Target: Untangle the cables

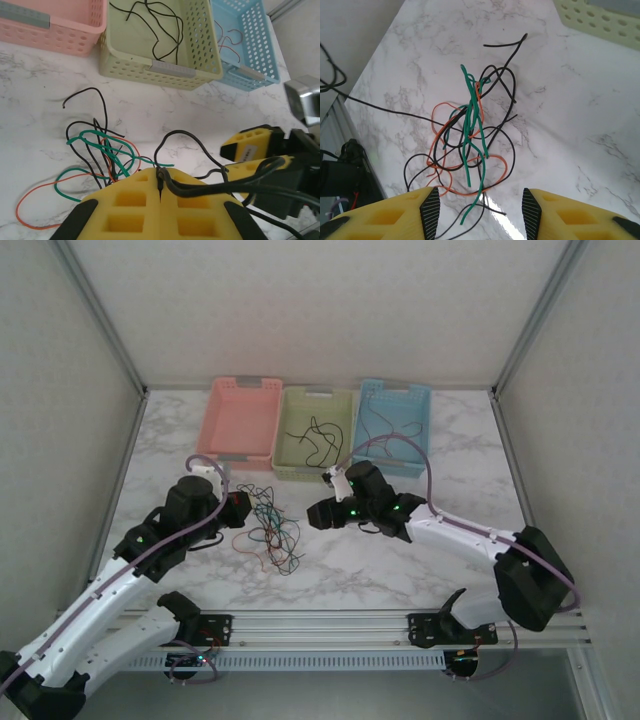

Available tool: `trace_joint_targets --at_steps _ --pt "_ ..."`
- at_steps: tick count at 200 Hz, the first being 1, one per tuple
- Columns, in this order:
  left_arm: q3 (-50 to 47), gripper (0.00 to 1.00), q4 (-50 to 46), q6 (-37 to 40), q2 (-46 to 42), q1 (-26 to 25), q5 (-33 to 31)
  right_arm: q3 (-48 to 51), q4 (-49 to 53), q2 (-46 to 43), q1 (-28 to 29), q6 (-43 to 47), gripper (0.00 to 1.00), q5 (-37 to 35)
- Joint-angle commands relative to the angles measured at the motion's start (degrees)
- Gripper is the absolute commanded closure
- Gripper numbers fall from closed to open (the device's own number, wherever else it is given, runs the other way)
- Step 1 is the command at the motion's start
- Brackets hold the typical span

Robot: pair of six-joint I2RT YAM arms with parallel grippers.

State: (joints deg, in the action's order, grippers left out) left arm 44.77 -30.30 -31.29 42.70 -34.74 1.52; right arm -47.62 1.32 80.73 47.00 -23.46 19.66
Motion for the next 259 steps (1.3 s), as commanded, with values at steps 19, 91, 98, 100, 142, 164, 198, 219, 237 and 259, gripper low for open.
trace_joint_targets --at_steps 19,91,98,100,142,164,198,219,237,259 --pt "0.49 1.00 -0.94 0.36 -0.63 0.47 1.43 -2.64 -6.40 7.32 2.20 -4.46 0.52 2.43" --pt "-0.72 1.00 -0.85 0.44 -0.74 0.46 0.68 -9.04 -5.56 17.56 4.27 -5.07 0.59 3.54" --pt "-0.78 1.00 -0.92 0.44 -0.87 0.46 0.68 -9.32 -5.50 18.02 4.32 -5.25 0.61 3.63" --pt "-0.79 1.00 -1.01 0.44 -1.00 0.46 0.59 -9.40 -5.53 18.12 4.32 -5.25 0.61 3.70" --pt "-0.85 1.00 -1.75 0.50 -1.83 0.46 0.05 -9.47 -5.59 18.67 4.67 -5.38 0.73 4.05" --pt "-0.83 1.00 -1.72 0.44 -1.87 0.43 0.15 -9.34 -5.39 18.42 4.68 -5.29 0.80 3.96" --pt "-0.65 1.00 -2.70 0.44 -1.83 0.46 -1.66 -9.81 -3.46 16.12 4.72 -5.21 1.00 3.30" --pt "-0.06 1.00 -5.51 -0.09 -2.16 0.53 -6.99 -11.35 1.50 10.58 4.76 -3.33 1.00 1.24" --pt "0.06 1.00 -7.08 -0.62 -2.37 0.64 -11.01 -13.27 7.08 3.96 4.43 -0.18 1.00 -2.34" --pt "0.22 1.00 -7.91 -1.64 -2.22 1.23 -13.10 -16.29 13.76 -2.94 2.42 2.44 1.00 -3.32"
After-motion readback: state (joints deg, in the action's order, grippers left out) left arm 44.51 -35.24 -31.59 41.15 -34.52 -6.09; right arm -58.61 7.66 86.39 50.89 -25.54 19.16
